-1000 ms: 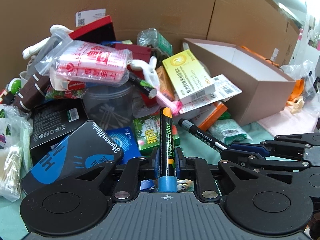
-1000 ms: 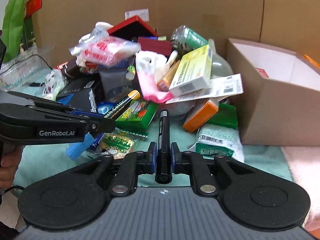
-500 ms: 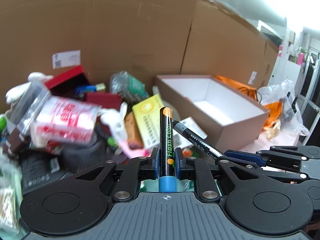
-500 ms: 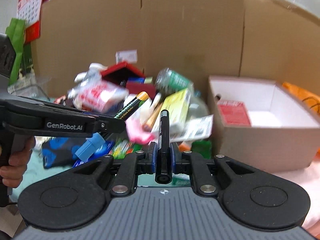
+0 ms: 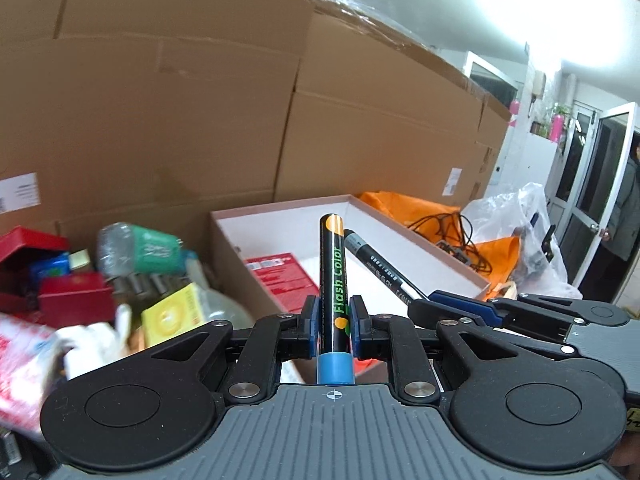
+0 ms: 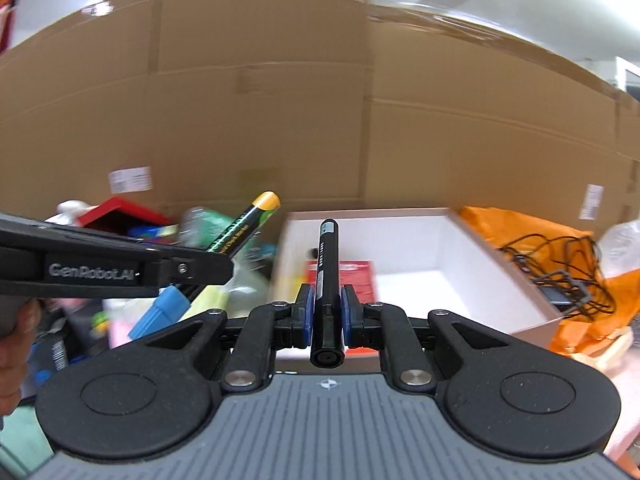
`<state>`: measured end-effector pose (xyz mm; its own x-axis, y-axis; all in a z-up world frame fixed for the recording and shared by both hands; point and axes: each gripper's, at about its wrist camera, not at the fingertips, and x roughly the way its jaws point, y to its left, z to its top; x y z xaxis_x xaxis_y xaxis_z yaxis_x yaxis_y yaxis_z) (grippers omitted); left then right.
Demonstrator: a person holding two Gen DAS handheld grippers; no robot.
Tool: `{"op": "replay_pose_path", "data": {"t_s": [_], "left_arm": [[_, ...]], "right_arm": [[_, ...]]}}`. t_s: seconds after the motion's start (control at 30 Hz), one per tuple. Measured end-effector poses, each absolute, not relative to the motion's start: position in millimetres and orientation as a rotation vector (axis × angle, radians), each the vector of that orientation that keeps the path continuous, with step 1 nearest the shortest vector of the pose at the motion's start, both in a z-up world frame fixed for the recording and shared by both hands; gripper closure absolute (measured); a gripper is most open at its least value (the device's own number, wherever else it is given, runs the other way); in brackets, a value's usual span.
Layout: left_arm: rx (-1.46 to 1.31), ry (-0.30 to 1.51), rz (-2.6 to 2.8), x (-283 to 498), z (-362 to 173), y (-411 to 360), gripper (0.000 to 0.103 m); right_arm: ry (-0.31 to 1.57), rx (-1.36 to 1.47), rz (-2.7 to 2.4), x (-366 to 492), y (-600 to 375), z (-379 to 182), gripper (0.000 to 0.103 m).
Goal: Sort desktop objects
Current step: 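Lift both markers and carry them over the open white box, then open both grippers to drop the markers into the box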
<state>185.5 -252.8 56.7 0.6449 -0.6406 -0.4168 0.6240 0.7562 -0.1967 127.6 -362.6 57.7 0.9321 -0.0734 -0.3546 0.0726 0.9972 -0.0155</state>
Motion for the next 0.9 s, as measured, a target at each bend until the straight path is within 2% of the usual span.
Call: {"op": "replay_pose_path", "data": {"t_s": [0.5, 0.8, 0.83, 0.87, 0.9], "left_arm": [[-0.017, 0.731, -0.741, 296, 14, -385, 0.09], [0.018, 0.807, -0.718, 321, -7, -416, 0.089], [0.012, 0.816, -0.718, 323, -7, -416, 0.068], [-0.001, 0.815, -0.721, 324, -7, -415, 0.067], [-0.008, 0.806, -0.711, 325, -5, -415, 0.056]], "right_arm": [[0.526, 0.027, -0.218, 217, -453, 23, 0.087], [0.65, -0.003, -0.242, 247, -471, 2, 0.086], [0.655, -0.008, -0.248, 249, -472, 0, 0.086], [0.658, -0.015, -0.252, 251, -474, -1, 0.086], [0.663, -0.019, -0.255, 252, -475, -2, 0.087]]}}
